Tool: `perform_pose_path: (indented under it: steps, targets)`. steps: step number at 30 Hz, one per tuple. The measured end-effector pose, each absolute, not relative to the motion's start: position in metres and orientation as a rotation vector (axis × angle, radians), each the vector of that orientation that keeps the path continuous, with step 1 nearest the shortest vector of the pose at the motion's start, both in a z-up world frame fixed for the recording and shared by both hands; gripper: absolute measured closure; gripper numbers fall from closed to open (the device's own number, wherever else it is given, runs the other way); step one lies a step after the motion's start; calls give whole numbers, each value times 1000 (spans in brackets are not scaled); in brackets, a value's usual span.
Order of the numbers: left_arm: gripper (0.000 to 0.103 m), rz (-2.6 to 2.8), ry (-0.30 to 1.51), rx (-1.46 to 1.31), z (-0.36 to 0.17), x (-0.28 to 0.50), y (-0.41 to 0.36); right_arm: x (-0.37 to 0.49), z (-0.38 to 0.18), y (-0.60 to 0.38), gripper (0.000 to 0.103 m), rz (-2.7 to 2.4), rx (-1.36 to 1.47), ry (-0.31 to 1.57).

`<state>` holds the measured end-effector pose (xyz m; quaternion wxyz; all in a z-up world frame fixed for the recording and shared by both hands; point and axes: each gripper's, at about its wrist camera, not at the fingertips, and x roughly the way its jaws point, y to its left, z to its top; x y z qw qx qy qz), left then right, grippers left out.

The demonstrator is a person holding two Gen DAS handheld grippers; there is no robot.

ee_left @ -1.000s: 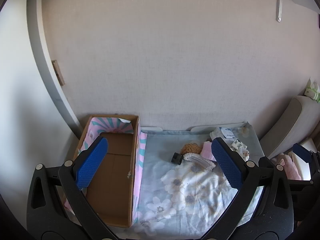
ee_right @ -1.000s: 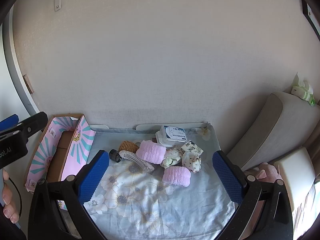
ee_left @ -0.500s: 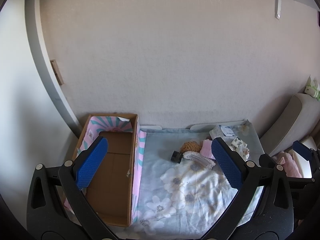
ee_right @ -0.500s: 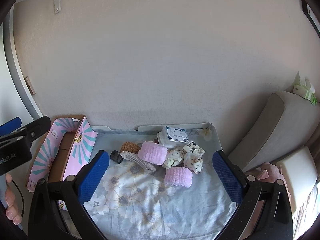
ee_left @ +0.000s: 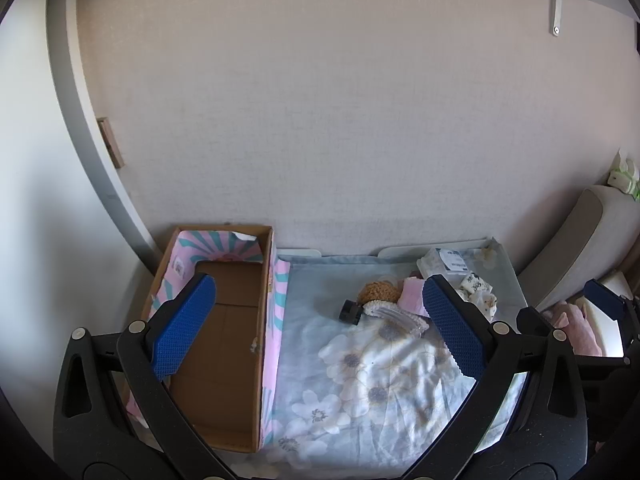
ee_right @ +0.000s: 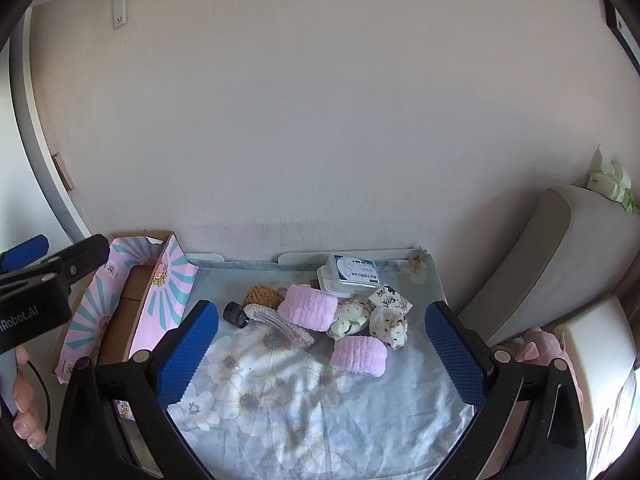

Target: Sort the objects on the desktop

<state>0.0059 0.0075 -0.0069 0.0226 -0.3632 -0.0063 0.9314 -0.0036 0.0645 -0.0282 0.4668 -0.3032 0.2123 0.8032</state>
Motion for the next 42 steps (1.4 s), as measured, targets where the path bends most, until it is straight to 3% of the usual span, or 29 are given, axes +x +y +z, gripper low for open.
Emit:
perform_pose_path:
  steps: [33,42]
  targets:
    - [0,2841,13,-1232,-6,-7,14,1,-28,74,0,1938,-781,572]
    - [0,2750,7,-1341,-40,-25,21,17,-55,93,0,1913,-828,615]
